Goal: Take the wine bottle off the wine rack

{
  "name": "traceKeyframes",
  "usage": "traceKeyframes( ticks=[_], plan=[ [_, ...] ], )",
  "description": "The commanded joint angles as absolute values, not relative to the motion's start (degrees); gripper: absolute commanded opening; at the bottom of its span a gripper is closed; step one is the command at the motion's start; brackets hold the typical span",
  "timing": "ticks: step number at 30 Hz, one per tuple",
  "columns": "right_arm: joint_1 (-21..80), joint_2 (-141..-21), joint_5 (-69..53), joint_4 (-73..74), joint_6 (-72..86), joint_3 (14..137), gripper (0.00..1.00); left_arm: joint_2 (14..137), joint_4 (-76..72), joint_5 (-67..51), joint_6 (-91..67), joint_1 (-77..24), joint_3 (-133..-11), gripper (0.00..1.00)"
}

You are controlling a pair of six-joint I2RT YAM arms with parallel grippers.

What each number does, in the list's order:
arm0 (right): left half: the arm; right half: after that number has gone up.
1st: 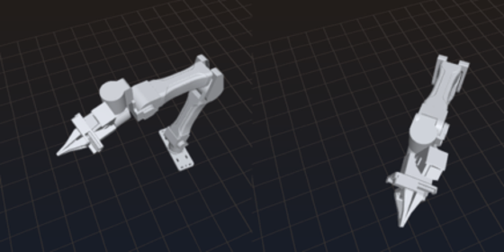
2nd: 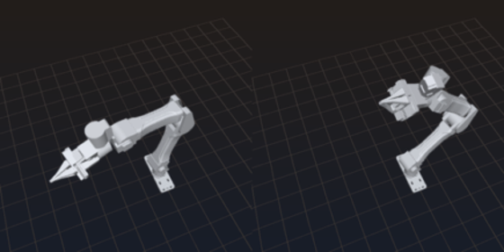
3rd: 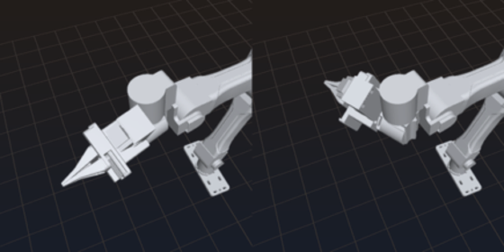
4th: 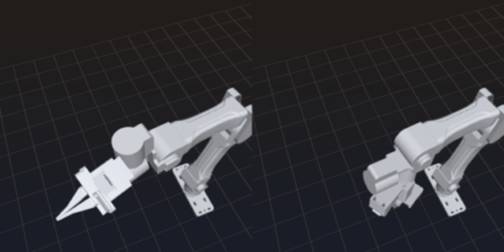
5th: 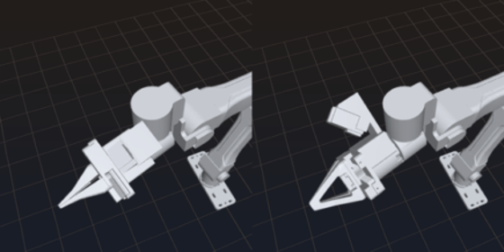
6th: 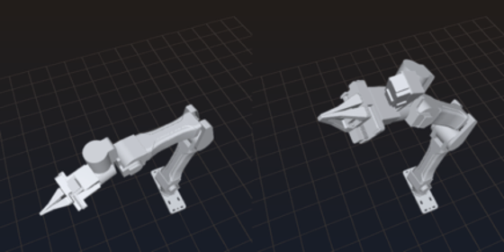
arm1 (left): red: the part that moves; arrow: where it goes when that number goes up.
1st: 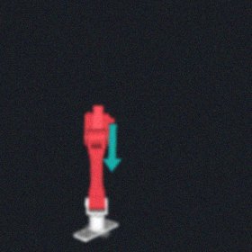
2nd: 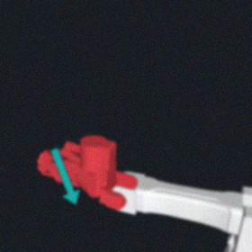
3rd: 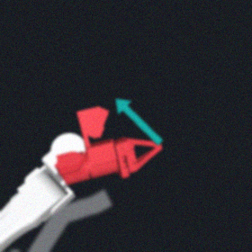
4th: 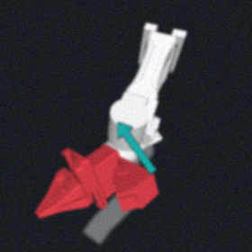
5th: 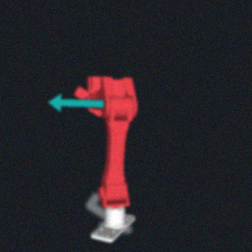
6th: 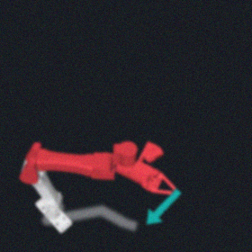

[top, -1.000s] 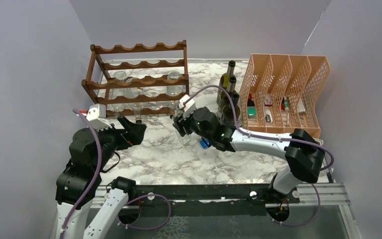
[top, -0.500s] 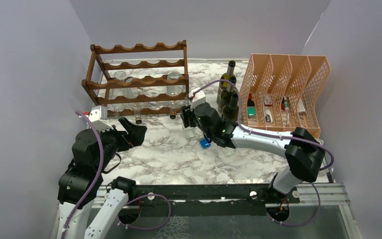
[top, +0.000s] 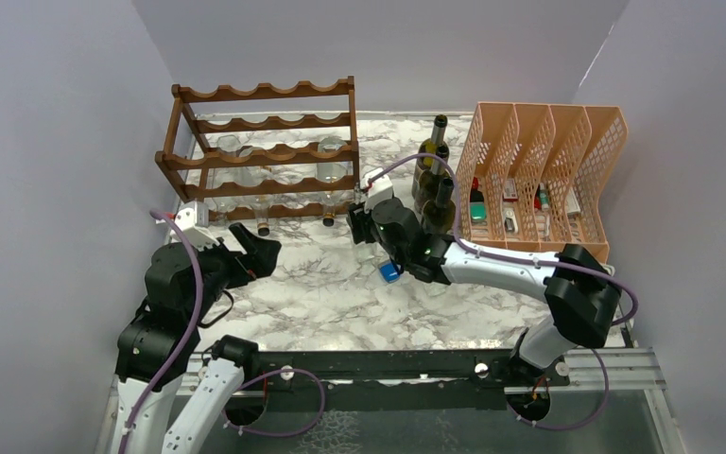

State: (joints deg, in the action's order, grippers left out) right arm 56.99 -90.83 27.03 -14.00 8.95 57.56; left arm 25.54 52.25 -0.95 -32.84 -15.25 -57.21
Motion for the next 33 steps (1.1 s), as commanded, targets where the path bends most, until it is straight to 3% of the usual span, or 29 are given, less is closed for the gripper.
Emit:
traceKeyframes(
  ticks=[1, 17, 33],
  plan=[
    [56.97, -89.01, 24.59, -12.35, 7.13, 57.18, 0.51, 25.0, 50.42, -0.04, -33.75, -15.36, -55.84, 0.99],
    [57.04, -81.24, 18.46, -2.59, 7.73, 60.67, 0.99, 25.4, 49.2, -0.86, -34.94, -15.33, -53.58, 0.99],
    [57.04, -61.87, 4.17, 12.54, 7.38, 63.97, 1.0, 28.57, 45.88, -0.7, -33.48, -15.36, -47.47, 0.99]
  ],
)
